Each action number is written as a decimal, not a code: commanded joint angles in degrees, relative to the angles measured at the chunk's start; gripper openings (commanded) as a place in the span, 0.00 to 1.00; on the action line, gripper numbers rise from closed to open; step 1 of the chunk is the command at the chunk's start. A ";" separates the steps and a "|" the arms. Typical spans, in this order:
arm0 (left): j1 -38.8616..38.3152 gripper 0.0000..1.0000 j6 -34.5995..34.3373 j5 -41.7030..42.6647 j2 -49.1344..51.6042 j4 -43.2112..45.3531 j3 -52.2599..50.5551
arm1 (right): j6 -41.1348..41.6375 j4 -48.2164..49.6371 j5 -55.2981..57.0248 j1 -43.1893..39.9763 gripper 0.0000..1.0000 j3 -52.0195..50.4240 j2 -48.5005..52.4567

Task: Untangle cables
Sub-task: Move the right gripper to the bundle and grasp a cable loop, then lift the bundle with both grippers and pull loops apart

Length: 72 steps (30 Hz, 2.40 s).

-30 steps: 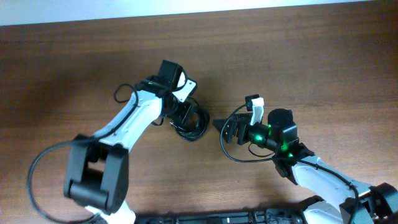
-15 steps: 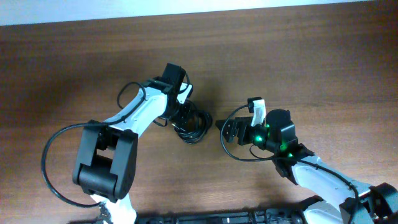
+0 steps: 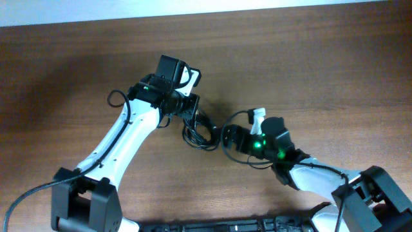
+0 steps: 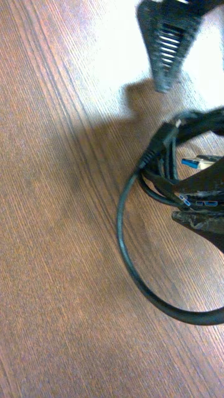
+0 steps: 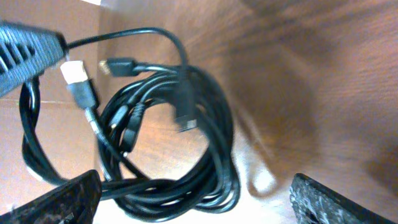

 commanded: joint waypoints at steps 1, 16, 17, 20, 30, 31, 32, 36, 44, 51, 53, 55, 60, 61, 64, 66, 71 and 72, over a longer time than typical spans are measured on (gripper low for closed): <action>-0.15 0.00 0.87 1.29 -1.31 0.66 1.33 | 11.87 0.44 6.27 6.73 0.95 0.63 0.42; -0.11 0.00 -13.57 2.99 -8.26 4.31 1.33 | 45.09 -1.92 31.78 17.27 0.99 0.63 1.16; -0.11 0.00 -15.41 2.97 -8.26 4.28 1.33 | 41.94 -1.86 32.61 17.27 0.97 0.63 1.16; -0.11 0.00 -28.24 3.06 -8.26 4.92 1.33 | 42.12 4.92 28.76 17.35 0.84 0.63 1.16; -0.15 0.00 -36.59 12.28 -8.26 4.92 1.33 | 46.07 11.52 29.16 17.18 0.70 0.66 1.16; -0.17 0.00 -36.70 12.52 -8.26 4.92 1.33 | 46.05 10.82 31.04 17.16 0.69 0.66 1.16; -0.15 0.00 -36.65 12.68 -8.26 4.76 1.33 | 46.01 10.40 32.94 17.11 0.53 0.66 1.16; -0.15 0.00 -32.87 12.57 -8.26 1.92 1.31 | 32.76 10.97 37.33 16.44 0.04 0.66 1.14; -0.09 0.32 -14.62 -4.76 -8.26 -3.32 1.31 | -14.80 18.67 11.80 2.84 0.04 0.66 -1.60; 2.51 0.91 4.72 3.06 -8.26 0.07 1.31 | -28.39 18.67 -19.23 -12.13 0.04 0.66 -1.77; 4.94 0.88 12.11 14.80 -8.26 1.09 1.31 | -31.23 18.69 -24.26 -14.38 0.04 0.66 -1.77; 7.63 0.87 17.97 24.24 -8.26 1.64 1.31 | -31.21 18.71 -25.35 -14.82 0.04 0.66 -1.77; 11.50 0.87 29.75 38.38 -8.24 1.57 1.27 | -32.50 18.73 -25.46 -14.73 0.04 0.66 -1.77; 11.50 0.87 29.73 38.71 -8.24 1.53 1.27 | -32.52 18.95 -27.41 -14.71 0.04 0.66 -1.75; 11.43 0.85 30.95 43.39 -8.24 1.18 1.25 | -35.67 18.91 -32.28 -14.71 0.04 0.66 -1.75; 10.93 0.85 32.35 43.19 -8.24 0.13 1.18 | -35.67 19.69 -30.91 -14.71 0.04 0.66 -1.75; 10.23 0.77 30.05 37.13 -8.13 -5.16 0.98 | -24.94 20.44 -18.62 -14.71 0.04 0.66 -1.75; 10.23 0.74 28.39 35.15 -8.13 -6.58 0.90 | -22.82 20.50 -17.20 -14.71 0.04 0.66 -1.77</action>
